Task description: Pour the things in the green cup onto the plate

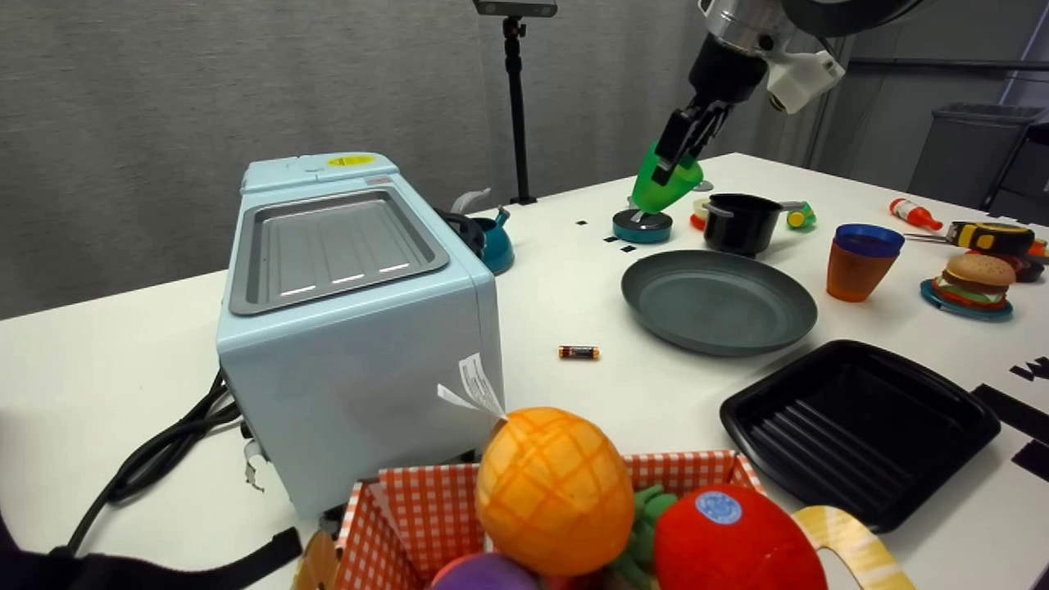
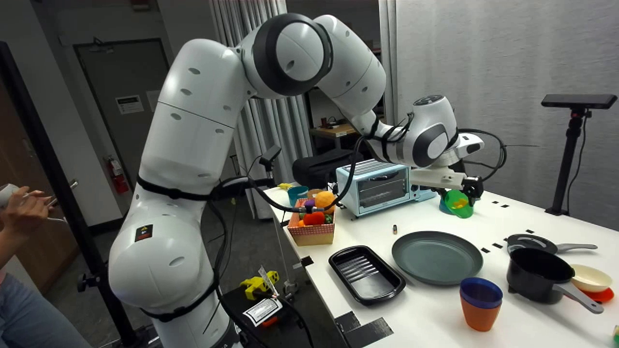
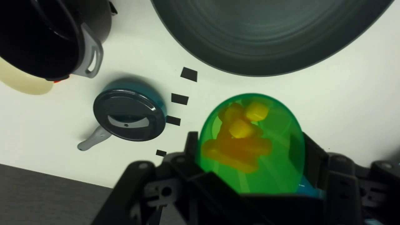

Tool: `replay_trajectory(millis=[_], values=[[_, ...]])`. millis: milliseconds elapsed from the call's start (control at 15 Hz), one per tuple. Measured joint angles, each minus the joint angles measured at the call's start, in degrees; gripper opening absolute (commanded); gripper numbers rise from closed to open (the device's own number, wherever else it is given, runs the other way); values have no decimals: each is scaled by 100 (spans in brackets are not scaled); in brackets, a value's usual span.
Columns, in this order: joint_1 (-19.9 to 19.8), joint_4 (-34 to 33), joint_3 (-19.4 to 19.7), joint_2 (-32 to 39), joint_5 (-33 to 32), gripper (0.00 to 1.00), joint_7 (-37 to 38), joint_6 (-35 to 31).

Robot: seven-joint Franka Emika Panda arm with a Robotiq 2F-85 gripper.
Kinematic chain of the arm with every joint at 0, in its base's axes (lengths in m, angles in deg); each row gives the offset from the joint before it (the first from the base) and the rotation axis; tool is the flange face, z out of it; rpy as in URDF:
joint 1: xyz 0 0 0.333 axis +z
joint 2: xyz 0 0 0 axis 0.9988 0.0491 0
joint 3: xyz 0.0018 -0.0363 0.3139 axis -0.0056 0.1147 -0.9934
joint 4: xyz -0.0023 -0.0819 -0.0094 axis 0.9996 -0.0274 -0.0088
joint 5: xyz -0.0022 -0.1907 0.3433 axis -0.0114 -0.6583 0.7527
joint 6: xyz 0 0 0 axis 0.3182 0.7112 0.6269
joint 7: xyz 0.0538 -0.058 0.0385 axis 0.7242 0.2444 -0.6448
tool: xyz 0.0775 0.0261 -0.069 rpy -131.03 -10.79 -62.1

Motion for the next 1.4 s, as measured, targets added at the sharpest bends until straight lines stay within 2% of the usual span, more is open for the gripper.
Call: replay_trajectory(millis=[200,733,1400], values=[[-124,601,1,-182,-4,50,-156,-829],[-108,2077,8,-450,-11,50,-45,-3278],[14,2715,68,-558,53,50,197,-4970]])
